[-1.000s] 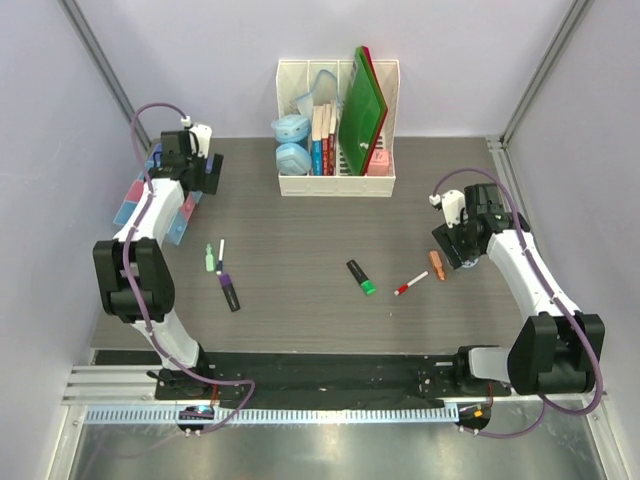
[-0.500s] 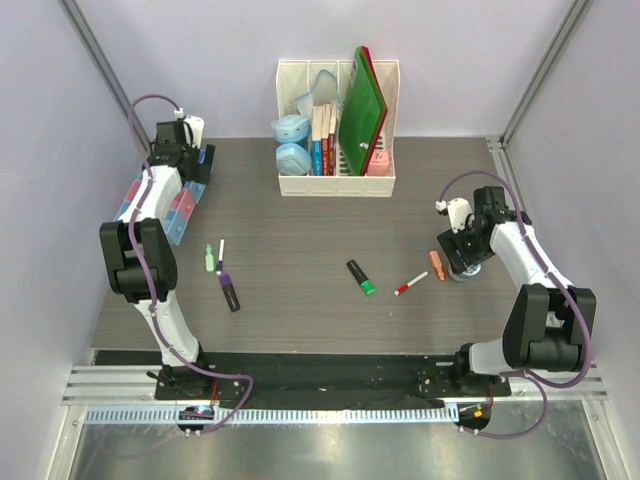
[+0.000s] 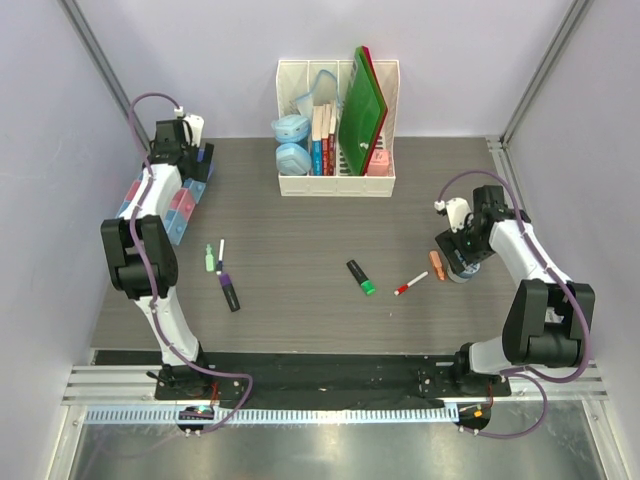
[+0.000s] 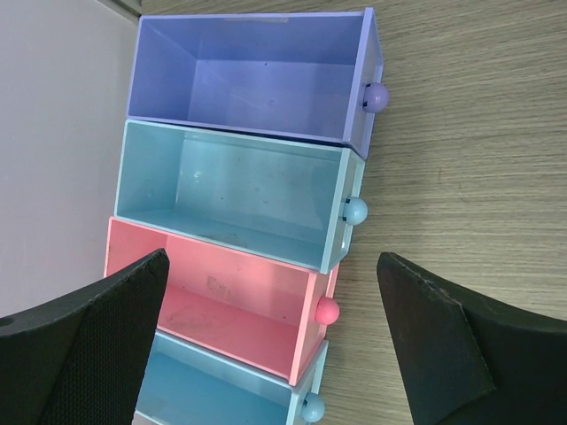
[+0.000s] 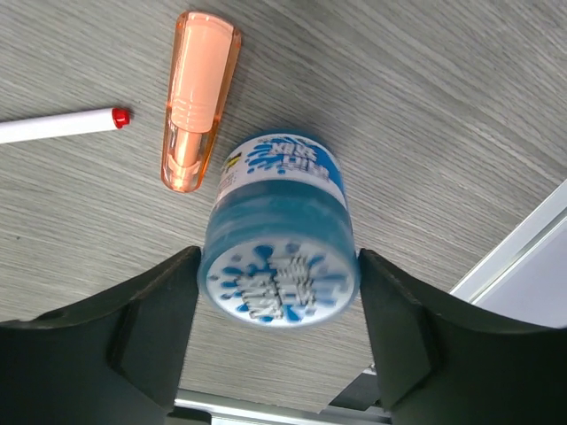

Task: Sort the stationery into containers
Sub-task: Place the stationery at the center of the board, then move the storage box to the center of the board.

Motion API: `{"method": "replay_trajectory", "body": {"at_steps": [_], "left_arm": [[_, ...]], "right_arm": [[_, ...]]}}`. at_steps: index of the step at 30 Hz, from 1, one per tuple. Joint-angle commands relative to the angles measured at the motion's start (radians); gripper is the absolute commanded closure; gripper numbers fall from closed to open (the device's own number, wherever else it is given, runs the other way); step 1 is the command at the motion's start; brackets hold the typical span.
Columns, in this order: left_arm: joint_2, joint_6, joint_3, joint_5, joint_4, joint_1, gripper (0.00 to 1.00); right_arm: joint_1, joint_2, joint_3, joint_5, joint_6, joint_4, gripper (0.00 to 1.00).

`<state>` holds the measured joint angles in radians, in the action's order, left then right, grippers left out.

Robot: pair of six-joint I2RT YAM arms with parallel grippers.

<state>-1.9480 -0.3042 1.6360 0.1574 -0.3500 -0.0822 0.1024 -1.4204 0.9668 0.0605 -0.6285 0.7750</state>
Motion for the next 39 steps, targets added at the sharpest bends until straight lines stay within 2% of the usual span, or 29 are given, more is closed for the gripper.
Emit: {"method": "replay_trajectory", "body": {"at_steps": [1,6,12,20,27,39], "left_arm": [[-0.006,-0.016,0.042,0.017,0.051,-0.011,0.00],[-0.005,-0.018,0.036,0.017,0.066,-0.013,0.00],[-0.011,0.002,0.051,0.102,0.106,-0.021,0.00],[-0.121,0.027,0.200,0.183,0.046,-0.025,0.00],[-0.236,-0.002,0.307,0.174,0.028,-0.025,0.00],[-0.365,-0.061,0.395,0.137,0.055,-0.014,0.00]], "right_arm": [[0.005,0.044,0.070,-0.002,0.009,-0.029,0.17],[0.005,0.054,0.101,-0.014,0.032,-0.022,0.08],[0.005,0.126,0.142,0.019,0.055,-0.006,0.08],[0.005,0.196,0.193,0.048,0.076,0.024,0.08],[0.005,0.242,0.211,0.062,0.079,0.036,0.09],[0.005,0.264,0.199,0.088,0.087,0.046,0.09]]}}
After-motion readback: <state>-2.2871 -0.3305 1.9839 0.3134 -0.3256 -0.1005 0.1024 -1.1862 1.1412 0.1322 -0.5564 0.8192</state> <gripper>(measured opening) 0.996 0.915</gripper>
